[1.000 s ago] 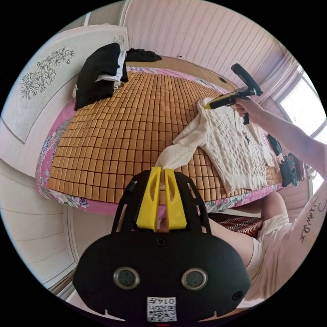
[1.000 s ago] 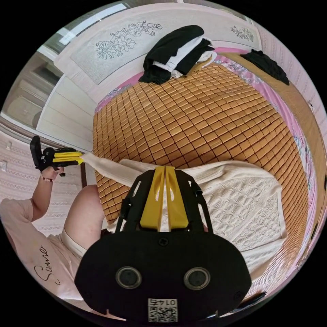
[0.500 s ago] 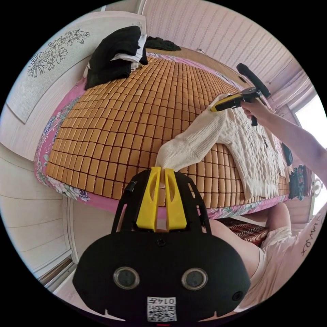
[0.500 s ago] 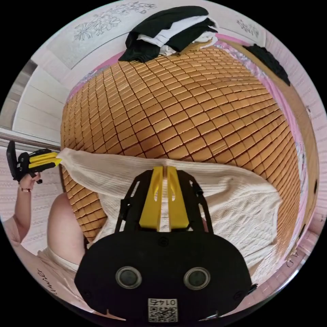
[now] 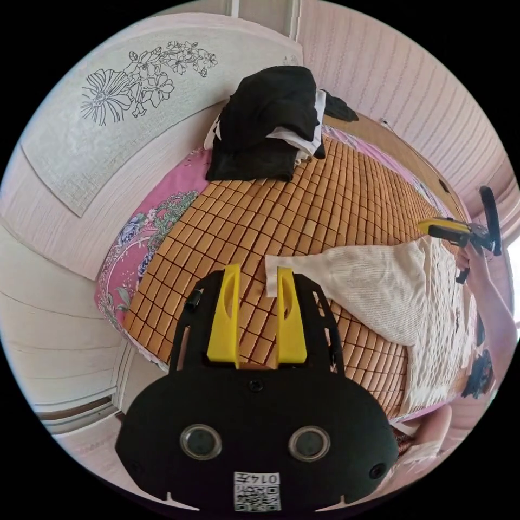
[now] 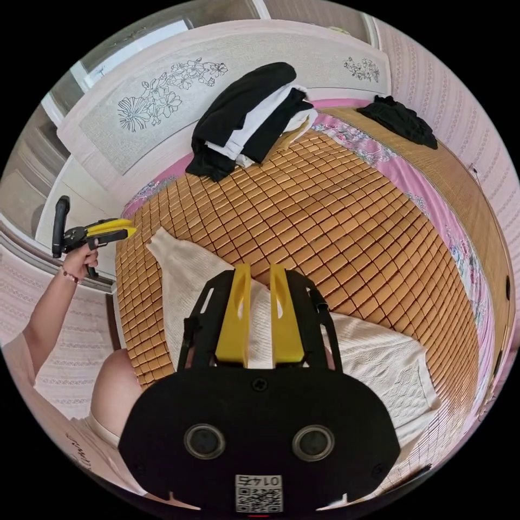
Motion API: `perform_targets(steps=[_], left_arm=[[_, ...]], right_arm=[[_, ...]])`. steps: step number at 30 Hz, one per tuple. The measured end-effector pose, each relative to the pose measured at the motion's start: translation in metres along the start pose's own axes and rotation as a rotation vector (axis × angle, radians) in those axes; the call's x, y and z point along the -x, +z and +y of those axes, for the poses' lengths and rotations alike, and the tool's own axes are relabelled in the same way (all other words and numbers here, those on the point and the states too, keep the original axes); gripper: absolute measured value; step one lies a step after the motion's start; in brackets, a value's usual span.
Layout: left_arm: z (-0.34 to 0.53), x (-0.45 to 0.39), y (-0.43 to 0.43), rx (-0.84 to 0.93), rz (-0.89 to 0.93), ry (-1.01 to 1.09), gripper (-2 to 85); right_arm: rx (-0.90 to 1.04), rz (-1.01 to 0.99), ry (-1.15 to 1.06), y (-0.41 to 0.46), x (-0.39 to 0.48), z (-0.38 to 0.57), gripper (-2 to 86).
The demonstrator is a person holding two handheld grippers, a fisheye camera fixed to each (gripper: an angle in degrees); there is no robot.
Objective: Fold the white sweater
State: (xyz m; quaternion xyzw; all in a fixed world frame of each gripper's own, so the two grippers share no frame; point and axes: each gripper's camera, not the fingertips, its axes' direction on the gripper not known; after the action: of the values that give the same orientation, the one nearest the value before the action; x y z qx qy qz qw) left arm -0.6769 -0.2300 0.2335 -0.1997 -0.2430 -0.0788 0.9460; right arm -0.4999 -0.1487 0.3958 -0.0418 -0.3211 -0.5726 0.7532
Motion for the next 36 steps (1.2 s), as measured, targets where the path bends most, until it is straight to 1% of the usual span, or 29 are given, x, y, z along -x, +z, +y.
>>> perform_targets(steps=[2, 4, 6, 8, 9, 10, 11, 13, 15, 16, 19, 20, 21, 22, 23, 24, 25, 26, 27, 28, 29, 30, 31, 32, 33, 34, 35, 36], left_arm=[[0.002, -0.006, 0.002, -0.012, 0.030, -0.003, 10.5], [0.008, -0.019, 0.009, -0.018, 0.045, 0.022, 9.7], [0.011, -0.037, 0.036, 0.045, 0.049, 0.046, 9.8], [0.012, -0.046, 0.059, 0.097, 0.054, 0.021, 9.9], [0.014, -0.051, 0.066, 0.074, 0.032, 0.003, 9.4], [0.015, -0.056, 0.066, 0.055, 0.021, 0.018, 6.5], [0.014, -0.066, 0.072, 0.077, 0.027, 0.062, 0.8], [0.012, -0.080, 0.073, 0.091, -0.021, 0.110, -0.2], [0.008, -0.093, 0.075, 0.110, -0.142, 0.145, -0.5], [0.008, -0.095, 0.076, 0.109, -0.168, 0.146, -0.5], [0.008, -0.096, 0.084, 0.098, -0.113, 0.063, 0.0], [0.007, -0.095, 0.084, 0.107, -0.058, 0.016, 0.6], [0.008, -0.093, 0.083, 0.121, 0.012, -0.030, 3.3], [0.009, -0.093, 0.080, 0.117, 0.045, -0.046, 4.6], [0.014, -0.097, 0.069, 0.085, 0.084, -0.046, 5.5], [0.023, -0.108, 0.053, 0.034, 0.085, -0.012, 6.0], [0.028, -0.117, 0.043, 0.005, 0.079, 0.018, 6.2], [0.040, -0.138, 0.024, -0.050, 0.090, 0.094, 6.3], [0.056, -0.166, 0.007, -0.088, 0.141, 0.168, 6.4], [0.065, -0.182, 0.000, -0.103, 0.178, 0.206, 6.4], [0.085, -0.220, -0.008, -0.106, 0.248, 0.286, 6.4], [0.105, -0.264, -0.008, -0.079, 0.310, 0.372, 6.4], [0.116, -0.287, -0.007, -0.065, 0.337, 0.413, 6.3], [0.136, -0.336, -0.001, -0.035, 0.391, 0.491, 6.4], [0.154, -0.388, 0.007, 0.011, 0.446, 0.572, 6.4], [0.162, -0.414, 0.011, 0.033, 0.475, 0.612, 6.4], [0.177, -0.466, 0.018, 0.063, 0.527, 0.697, 6.4], [0.190, -0.517, 0.023, 0.081, 0.567, 0.772, 6.5]], right_arm=[[0.030, 0.047, -0.040, 0.000, 0.004, 0.014, 3.1], [0.104, 0.093, -0.058, 0.014, 0.007, 0.031, 1.9], [0.153, 0.106, -0.038, 0.028, 0.004, 0.040, 1.8], [0.199, 0.105, 0.000, 0.043, 0.000, 0.047, 1.8], [0.224, 0.104, 0.029, 0.051, -0.004, 0.051, 1.6], [0.197, 0.092, 0.052, 0.049, -0.006, 0.055, 1.1], [0.180, 0.096, 0.072, 0.047, -0.007, 0.057, 0.9], [0.159, 0.112, 0.115, 0.047, -0.008, 0.063, 0.1], [0.141, 0.127, 0.100, 0.046, -0.004, 0.070, -0.2], [0.133, 0.139, 0.084, 0.046, 0.000, 0.075, -0.2], [0.143, 0.150, 0.079, 0.032, 0.007, 0.094, 0.3], [0.108, 0.156, 0.086, 0.023, 0.010, 0.101, 0.6], [0.001, 0.157, 0.099, -0.002, 0.016, 0.123, 1.5], [-0.096, 0.145, 0.109, -0.029, 0.023, 0.152, 2.2], [-0.133, 0.139, 0.110, -0.043, 0.026, 0.170, 2.4], [-0.186, 0.144, 0.109, -0.069, 0.033, 0.210, 2.8], [-0.221, 0.184, 0.082, -0.095, 0.043, 0.257, 3.0], [-0.225, 0.221, 0.052, -0.107, 0.050, 0.282, 2.8], [-0.212, 0.339, -0.005, -0.130, 0.067, 0.336, 2.4], [-0.186, 0.495, -0.011, -0.149, 0.081, 0.393, 1.0], [-0.173, 0.580, 0.010, -0.157, 0.085, 0.422, 0.4], [-0.141, 0.754, 0.088, -0.170, 0.090, 0.481, -0.1], [-0.097, 0.903, 0.177, -0.183, 0.089, 0.538, -0.4], [-0.058, 0.950, 0.211, -0.188, 0.086, 0.564, -0.5], [0.044, 0.968, 0.264, -0.198, 0.076, 0.613, -0.5], [0.141, 0.915, 0.331, -0.208, 0.060, 0.658, -0.4], [0.175, 0.882, 0.369, -0.215, 0.051, 0.679, -0.2], [0.186, 0.833, 0.473, -0.230, 0.034, 0.719, 0.3]])
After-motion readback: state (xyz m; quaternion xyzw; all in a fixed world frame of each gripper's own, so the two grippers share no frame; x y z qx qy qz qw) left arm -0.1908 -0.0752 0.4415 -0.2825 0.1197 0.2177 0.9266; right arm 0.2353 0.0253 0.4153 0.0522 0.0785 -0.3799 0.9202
